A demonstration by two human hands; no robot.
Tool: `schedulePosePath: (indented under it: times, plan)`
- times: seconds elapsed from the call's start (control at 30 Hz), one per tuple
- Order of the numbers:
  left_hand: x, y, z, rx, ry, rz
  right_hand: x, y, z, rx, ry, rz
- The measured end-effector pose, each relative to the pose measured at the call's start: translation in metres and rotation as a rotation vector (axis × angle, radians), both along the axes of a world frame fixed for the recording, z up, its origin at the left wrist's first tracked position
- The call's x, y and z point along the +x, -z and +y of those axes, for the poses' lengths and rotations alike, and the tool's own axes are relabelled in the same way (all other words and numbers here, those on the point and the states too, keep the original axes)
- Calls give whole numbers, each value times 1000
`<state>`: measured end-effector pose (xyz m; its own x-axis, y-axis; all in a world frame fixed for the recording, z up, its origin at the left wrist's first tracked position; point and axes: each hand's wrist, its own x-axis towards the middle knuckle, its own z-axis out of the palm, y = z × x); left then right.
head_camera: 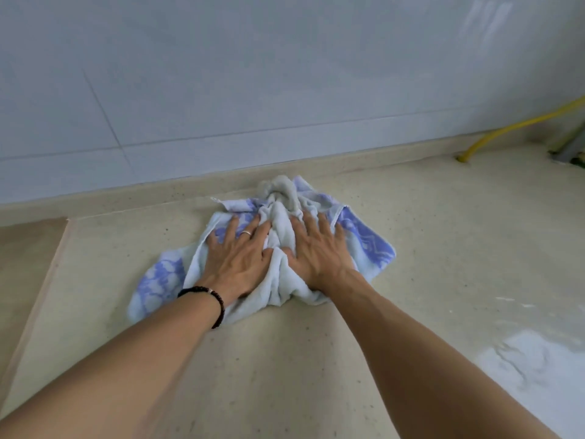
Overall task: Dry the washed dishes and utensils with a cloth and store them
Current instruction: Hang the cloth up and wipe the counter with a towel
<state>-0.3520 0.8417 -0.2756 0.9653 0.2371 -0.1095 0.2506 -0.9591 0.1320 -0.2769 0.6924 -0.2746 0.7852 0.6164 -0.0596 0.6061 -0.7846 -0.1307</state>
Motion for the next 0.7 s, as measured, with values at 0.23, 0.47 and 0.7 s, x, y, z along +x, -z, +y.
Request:
schedulePosePath:
  times: [0.23, 0.47, 0.7]
  plan:
    - [-98, 2, -135, 59, 38, 79, -113, -11, -141, 46, -3, 47]
    - [-150, 3, -259, 5, 40, 84, -178, -6, -276, 48, 28, 53]
    - [-100, -2, -237, 18, 11, 32, -120, -1, -252, 72, 54, 73]
